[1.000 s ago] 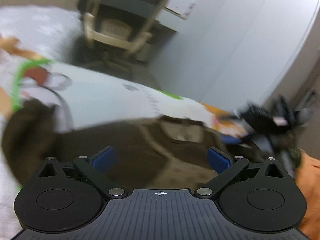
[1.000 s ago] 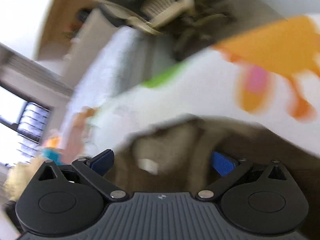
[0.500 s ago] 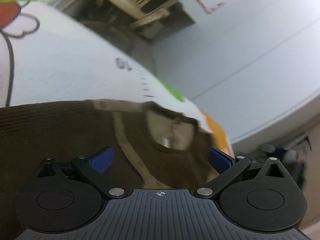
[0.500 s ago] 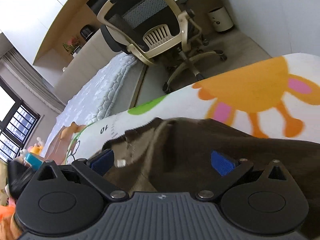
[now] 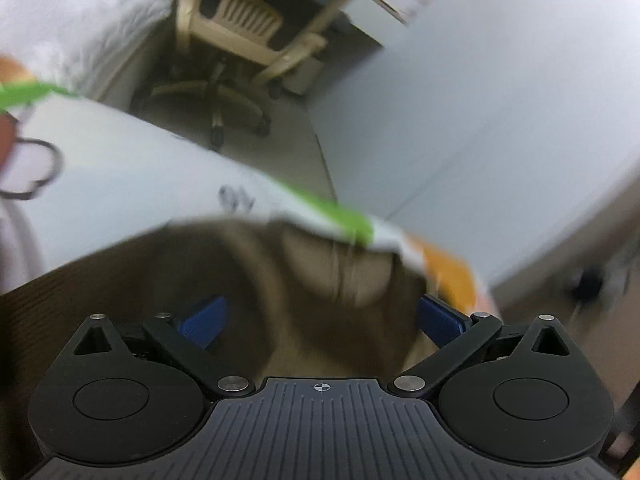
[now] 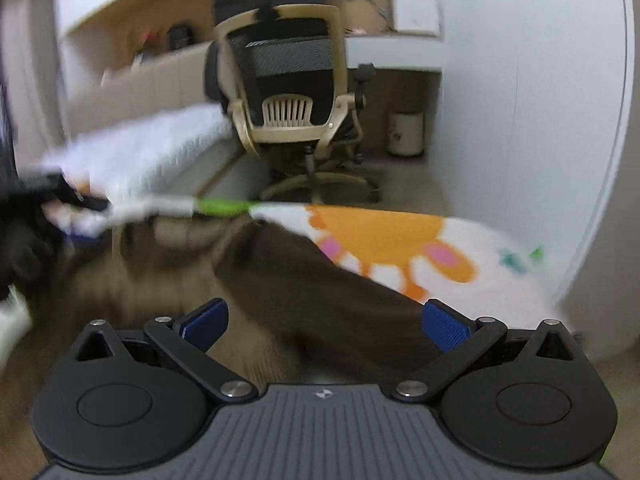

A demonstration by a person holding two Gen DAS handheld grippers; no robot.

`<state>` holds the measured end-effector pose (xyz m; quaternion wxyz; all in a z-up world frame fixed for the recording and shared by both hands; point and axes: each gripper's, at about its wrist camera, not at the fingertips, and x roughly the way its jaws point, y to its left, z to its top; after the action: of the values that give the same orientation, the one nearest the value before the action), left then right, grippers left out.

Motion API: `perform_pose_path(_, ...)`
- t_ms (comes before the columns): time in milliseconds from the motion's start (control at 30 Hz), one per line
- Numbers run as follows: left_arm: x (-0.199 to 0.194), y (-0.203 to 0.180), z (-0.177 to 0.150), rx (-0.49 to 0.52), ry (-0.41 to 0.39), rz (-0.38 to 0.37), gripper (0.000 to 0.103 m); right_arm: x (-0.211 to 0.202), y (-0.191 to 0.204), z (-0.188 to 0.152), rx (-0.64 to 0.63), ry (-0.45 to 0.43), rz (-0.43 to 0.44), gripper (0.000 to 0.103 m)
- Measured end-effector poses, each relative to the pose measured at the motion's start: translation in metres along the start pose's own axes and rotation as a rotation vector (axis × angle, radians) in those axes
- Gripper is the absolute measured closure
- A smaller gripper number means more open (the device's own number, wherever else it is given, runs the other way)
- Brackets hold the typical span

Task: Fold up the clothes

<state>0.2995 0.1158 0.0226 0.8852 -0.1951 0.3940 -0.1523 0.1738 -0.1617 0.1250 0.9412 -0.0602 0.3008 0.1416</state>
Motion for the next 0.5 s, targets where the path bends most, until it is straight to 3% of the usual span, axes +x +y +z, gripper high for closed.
perform_pose_path(100,-0.046,-0.030,-0.051,0.209,-0.005,0.054,0.000,-0.041,0.018,-0.036,-0.155,0.028,-0.018,0.000)
perform_pose_path(267,-0.115,-0.075,-0.148,0.482,-0.008,0.122,0.000,-0.088,0.043,-0.093,-0.214,0.112,0.040,0.000)
perform_pose_path(367,-0.142,-0.091,-0.206,0.624,0.015,0.140,0.000,-0.110,0.056,-0.122,-0.255,0.149,0.085,0.000)
perform_pose_path(500,-0.144,-0.099,-0.257,0.739,0.071,0.237,0.000,-0.115,0.072,-0.146,-0.359,0.100,0.015,0.000)
